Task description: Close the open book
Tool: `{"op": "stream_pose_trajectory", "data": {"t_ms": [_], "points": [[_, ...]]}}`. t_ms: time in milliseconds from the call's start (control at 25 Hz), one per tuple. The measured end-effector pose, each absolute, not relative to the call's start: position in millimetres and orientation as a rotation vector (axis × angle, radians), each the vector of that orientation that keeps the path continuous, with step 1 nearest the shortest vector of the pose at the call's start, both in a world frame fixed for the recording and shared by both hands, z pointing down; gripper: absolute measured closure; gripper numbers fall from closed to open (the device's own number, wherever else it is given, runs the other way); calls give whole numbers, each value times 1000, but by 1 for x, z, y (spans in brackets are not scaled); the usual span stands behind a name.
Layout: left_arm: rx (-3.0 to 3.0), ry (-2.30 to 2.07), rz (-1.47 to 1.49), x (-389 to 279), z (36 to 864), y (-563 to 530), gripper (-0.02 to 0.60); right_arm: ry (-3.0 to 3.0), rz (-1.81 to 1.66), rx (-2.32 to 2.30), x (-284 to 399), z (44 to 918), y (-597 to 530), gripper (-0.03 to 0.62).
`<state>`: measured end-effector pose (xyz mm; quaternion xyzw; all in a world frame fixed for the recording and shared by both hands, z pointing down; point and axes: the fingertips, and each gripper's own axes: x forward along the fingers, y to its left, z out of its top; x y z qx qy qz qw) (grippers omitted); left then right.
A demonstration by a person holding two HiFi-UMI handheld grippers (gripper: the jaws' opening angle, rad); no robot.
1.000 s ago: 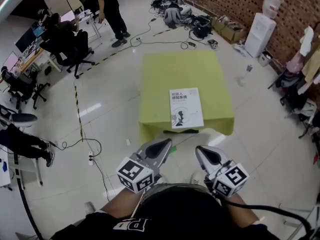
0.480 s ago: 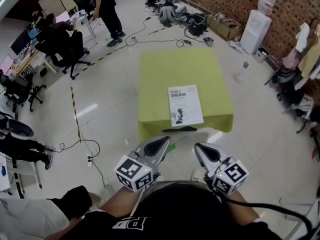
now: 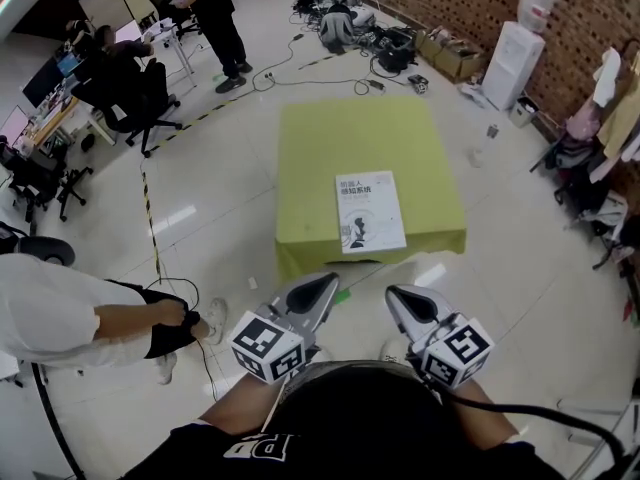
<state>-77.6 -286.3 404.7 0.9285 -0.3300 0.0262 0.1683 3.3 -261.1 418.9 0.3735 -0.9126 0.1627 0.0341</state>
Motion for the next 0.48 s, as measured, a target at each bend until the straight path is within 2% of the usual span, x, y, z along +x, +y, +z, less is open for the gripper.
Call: {"op": "stream_pose_trajectory", "data": {"t_ms": [480], "points": [[2639, -958, 84, -74, 402, -288, 574, -2819, 522, 1121, 5, 418, -263, 589]]}}
